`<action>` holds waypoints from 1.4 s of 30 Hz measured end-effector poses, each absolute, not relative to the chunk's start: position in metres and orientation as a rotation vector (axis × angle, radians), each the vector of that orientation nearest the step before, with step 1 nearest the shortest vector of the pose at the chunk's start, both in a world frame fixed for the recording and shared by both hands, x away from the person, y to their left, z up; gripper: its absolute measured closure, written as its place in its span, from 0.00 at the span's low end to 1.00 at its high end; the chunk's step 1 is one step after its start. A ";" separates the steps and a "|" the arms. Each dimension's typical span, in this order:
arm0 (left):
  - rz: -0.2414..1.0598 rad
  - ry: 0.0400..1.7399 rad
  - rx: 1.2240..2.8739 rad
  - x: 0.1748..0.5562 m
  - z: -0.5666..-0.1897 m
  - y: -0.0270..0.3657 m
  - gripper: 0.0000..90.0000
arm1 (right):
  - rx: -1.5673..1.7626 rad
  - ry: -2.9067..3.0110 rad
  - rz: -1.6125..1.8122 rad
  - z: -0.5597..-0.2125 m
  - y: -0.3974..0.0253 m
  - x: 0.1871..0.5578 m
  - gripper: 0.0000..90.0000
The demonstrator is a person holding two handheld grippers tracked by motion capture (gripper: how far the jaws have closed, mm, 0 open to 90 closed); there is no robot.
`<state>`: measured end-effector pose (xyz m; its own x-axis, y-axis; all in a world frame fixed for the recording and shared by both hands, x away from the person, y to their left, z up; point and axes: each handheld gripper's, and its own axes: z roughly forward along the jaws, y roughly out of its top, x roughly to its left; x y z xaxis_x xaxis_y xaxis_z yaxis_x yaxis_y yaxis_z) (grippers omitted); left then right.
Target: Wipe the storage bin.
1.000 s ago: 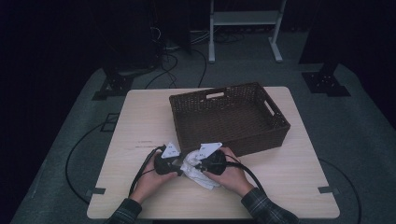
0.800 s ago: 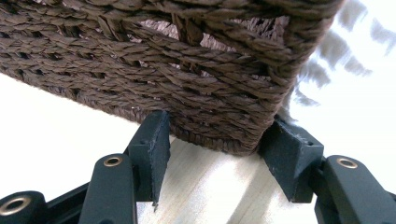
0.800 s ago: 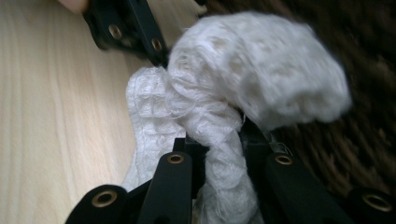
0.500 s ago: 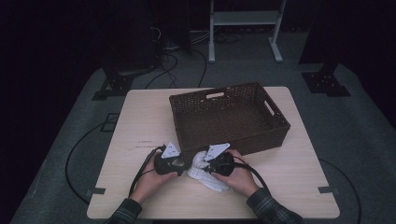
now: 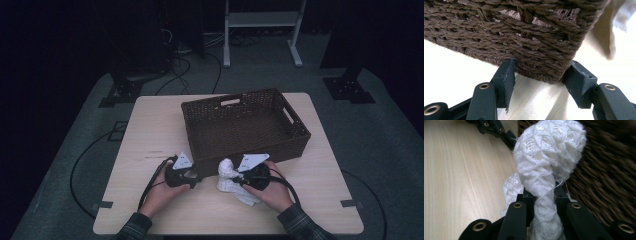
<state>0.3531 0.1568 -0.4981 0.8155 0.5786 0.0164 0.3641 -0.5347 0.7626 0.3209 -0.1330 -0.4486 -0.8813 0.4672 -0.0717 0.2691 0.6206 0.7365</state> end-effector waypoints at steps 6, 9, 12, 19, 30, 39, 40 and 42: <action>0.345 0.687 2.193 0.353 -0.498 0.157 0.47 | 0.666 2.559 1.110 -0.448 -0.161 0.317 0.86; 0.345 0.687 2.193 0.353 -0.498 0.157 0.47 | 0.710 2.529 1.111 -0.446 -0.178 0.315 0.86; 0.345 0.687 2.193 0.353 -0.498 0.157 0.47 | 0.762 2.499 1.111 -0.446 -0.195 0.314 0.86; 0.346 0.688 2.193 0.353 -0.498 0.157 0.47 | 0.891 2.447 1.089 -0.448 -0.227 0.310 0.85; 0.347 0.692 2.192 0.353 -0.498 0.157 0.46 | 1.124 2.321 0.989 -0.459 -0.299 0.302 0.85; 0.348 0.692 2.192 0.353 -0.498 0.157 0.46 | 1.239 2.317 0.906 -0.477 -0.321 0.305 0.83; 0.348 0.693 2.192 0.353 -0.498 0.157 0.46 | 1.237 2.319 0.900 -0.478 -0.321 0.305 0.83; 0.347 0.693 2.192 0.353 -0.498 0.157 0.46 | 1.248 2.320 0.885 -0.481 -0.319 0.306 0.81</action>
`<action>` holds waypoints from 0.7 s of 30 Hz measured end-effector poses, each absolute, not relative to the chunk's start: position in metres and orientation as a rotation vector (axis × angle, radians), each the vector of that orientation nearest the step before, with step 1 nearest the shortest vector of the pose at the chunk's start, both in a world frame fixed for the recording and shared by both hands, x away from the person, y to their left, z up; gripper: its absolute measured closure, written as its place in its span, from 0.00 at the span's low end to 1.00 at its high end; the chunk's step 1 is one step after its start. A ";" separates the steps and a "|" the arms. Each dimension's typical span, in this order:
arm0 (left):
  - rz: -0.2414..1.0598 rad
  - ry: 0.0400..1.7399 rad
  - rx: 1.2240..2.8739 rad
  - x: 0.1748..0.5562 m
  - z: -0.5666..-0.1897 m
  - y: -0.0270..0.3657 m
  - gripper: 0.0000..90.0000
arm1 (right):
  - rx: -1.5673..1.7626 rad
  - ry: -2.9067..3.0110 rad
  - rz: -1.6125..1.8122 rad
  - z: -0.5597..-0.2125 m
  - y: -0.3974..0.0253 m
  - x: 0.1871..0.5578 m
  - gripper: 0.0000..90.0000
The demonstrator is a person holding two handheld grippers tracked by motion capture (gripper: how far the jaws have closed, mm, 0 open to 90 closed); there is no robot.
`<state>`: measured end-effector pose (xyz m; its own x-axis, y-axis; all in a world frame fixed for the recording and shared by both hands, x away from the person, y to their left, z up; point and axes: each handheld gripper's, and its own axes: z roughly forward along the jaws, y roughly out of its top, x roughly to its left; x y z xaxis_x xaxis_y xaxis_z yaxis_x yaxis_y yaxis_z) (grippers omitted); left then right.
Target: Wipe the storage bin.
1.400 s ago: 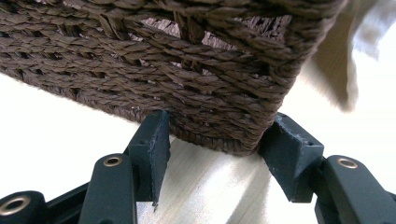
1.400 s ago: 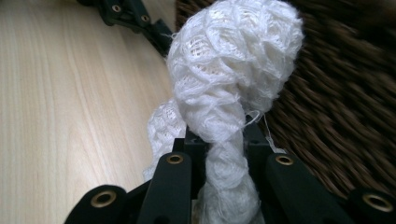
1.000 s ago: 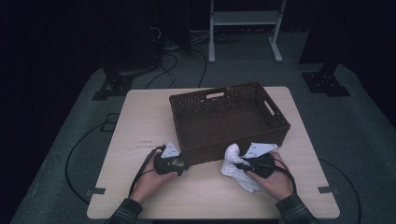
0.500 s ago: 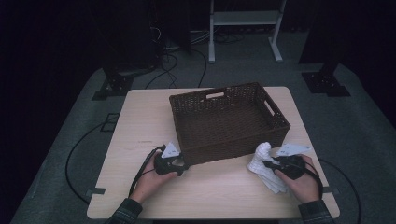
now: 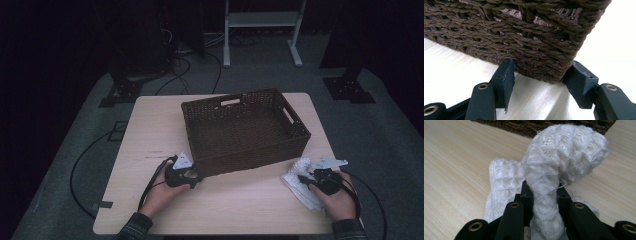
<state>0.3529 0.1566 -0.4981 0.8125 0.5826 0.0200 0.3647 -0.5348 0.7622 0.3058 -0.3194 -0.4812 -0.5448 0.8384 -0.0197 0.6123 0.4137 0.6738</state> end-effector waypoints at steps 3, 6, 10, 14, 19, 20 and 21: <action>0.347 0.693 2.192 0.353 -0.498 0.157 0.46 | 1.250 2.318 0.878 -0.482 -0.319 0.307 0.76; 0.347 0.693 2.192 0.353 -0.498 0.157 0.46 | 1.266 2.290 0.886 -0.481 -0.321 0.307 0.64; 0.348 0.694 2.192 0.353 -0.498 0.156 0.46 | 1.262 2.226 0.937 -0.471 -0.327 0.303 0.55; 0.348 0.694 2.192 0.353 -0.498 0.156 0.46 | 1.263 2.154 0.977 -0.458 -0.332 0.296 0.52; 0.346 0.696 2.190 0.353 -0.498 0.157 0.46 | 1.229 2.139 1.006 -0.444 -0.328 0.290 0.49; 0.339 0.701 2.187 0.354 -0.498 0.157 0.46 | 1.226 2.145 1.021 -0.442 -0.325 0.289 0.48; 0.339 0.701 2.188 0.354 -0.498 0.157 0.46 | 1.215 2.159 1.030 -0.441 -0.322 0.288 0.47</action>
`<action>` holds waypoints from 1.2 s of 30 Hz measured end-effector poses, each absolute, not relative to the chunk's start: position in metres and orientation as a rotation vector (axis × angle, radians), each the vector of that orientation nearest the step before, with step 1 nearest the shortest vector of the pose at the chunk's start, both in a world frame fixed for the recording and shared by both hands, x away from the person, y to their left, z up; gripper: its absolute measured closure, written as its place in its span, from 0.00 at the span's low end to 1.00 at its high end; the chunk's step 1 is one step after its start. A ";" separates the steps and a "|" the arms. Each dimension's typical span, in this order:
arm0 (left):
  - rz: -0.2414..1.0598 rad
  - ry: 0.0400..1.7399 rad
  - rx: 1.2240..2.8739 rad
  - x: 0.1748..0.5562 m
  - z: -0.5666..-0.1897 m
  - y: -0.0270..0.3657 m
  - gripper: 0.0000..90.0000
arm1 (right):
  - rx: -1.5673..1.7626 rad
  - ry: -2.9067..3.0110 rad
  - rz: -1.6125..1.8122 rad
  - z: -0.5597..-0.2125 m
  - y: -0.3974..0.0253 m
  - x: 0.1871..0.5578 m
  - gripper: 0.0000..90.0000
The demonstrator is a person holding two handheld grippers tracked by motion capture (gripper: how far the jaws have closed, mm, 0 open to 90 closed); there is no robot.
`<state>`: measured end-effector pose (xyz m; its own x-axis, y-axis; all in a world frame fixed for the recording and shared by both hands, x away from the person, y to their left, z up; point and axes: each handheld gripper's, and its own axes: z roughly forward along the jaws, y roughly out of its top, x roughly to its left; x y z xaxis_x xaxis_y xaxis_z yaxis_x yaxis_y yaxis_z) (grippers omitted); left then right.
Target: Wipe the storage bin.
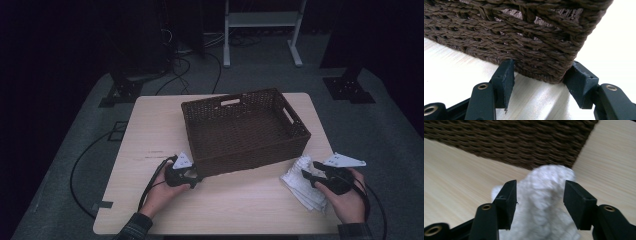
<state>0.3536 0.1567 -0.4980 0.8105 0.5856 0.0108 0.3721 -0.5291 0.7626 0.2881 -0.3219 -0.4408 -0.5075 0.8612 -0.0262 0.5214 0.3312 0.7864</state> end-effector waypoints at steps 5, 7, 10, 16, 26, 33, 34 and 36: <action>0.333 0.716 2.177 0.354 -0.498 0.156 0.45 | 1.150 2.211 1.056 -0.439 -0.303 0.286 0.43; 0.329 0.720 2.179 0.354 -0.498 0.156 0.45 | 1.127 2.257 1.074 -0.443 -0.289 0.287 0.41; 0.332 0.718 2.194 0.353 -0.495 0.156 0.46 | 1.094 2.288 1.085 -0.448 -0.274 0.287 0.40; 0.333 0.712 2.199 0.351 -0.491 0.157 0.52 | 1.046 2.377 1.083 -0.464 -0.247 0.289 0.40; 0.335 0.703 2.179 0.334 -0.474 0.166 0.76 | 0.933 2.505 1.035 -0.482 -0.210 0.286 0.40; 0.272 0.709 2.118 0.328 -0.450 0.175 1.00 | 0.929 2.551 1.001 -0.492 -0.202 0.289 0.39; 0.272 0.709 2.118 0.328 -0.450 0.175 1.00 | 0.929 2.549 1.008 -0.493 -0.202 0.289 0.39; 0.258 0.703 2.105 0.326 -0.443 0.174 1.00 | 0.932 2.548 1.011 -0.493 -0.202 0.289 0.39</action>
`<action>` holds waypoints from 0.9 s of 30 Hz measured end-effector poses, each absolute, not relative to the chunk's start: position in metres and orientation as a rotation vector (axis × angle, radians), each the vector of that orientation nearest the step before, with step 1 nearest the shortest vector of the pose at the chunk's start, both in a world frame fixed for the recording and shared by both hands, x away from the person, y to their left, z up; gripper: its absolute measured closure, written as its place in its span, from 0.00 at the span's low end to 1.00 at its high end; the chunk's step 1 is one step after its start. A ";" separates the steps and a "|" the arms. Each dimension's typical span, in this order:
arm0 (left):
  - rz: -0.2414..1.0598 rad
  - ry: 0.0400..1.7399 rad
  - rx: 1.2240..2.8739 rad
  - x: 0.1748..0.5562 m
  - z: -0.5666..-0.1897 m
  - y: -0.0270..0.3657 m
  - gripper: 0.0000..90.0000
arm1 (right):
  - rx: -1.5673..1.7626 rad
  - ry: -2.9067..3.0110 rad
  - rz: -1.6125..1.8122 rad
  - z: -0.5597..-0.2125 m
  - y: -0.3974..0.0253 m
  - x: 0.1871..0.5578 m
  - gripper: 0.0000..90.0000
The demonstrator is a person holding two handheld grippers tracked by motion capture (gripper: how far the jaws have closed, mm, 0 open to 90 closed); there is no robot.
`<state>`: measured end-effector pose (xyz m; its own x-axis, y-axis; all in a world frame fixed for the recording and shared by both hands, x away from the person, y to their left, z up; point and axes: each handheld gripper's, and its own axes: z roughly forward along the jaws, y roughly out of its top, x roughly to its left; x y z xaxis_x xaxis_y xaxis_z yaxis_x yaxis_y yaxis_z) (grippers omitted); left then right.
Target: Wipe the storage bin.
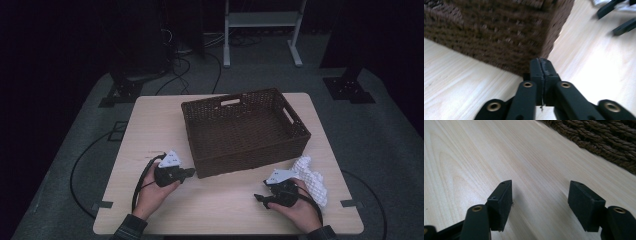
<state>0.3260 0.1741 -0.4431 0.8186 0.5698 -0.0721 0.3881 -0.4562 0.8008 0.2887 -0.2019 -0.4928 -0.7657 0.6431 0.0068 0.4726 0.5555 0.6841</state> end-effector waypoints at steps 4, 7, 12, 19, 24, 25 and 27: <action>0.249 0.657 2.064 0.320 -0.428 0.171 1.00 | 0.918 2.538 1.029 -0.496 -0.201 0.291 0.30; 0.244 0.620 2.034 0.318 -0.416 0.167 1.00 | 0.913 2.524 1.056 -0.499 -0.201 0.291 0.23; 0.260 0.595 2.024 0.319 -0.409 0.162 1.00 | 0.900 2.503 1.095 -0.503 -0.200 0.292 0.16; 0.284 0.641 2.007 0.329 -0.406 0.163 1.00 | 0.905 2.503 1.098 -0.503 -0.200 0.293 0.16; 0.320 0.667 2.009 0.335 -0.406 0.168 1.00 | 0.905 2.503 1.098 -0.503 -0.200 0.292 0.15; 0.336 0.689 2.003 0.339 -0.406 0.172 1.00 | 0.905 2.503 1.098 -0.503 -0.200 0.293 0.16; 0.344 0.699 1.998 0.341 -0.406 0.174 1.00 | 0.905 2.503 1.098 -0.503 -0.200 0.293 0.16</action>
<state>0.3412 0.1740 -0.4061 0.7963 0.6034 -0.0437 0.3341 -0.3785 0.8632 0.2925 -0.2000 -0.5032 -0.7718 0.6358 0.0102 0.4381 0.5200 0.7332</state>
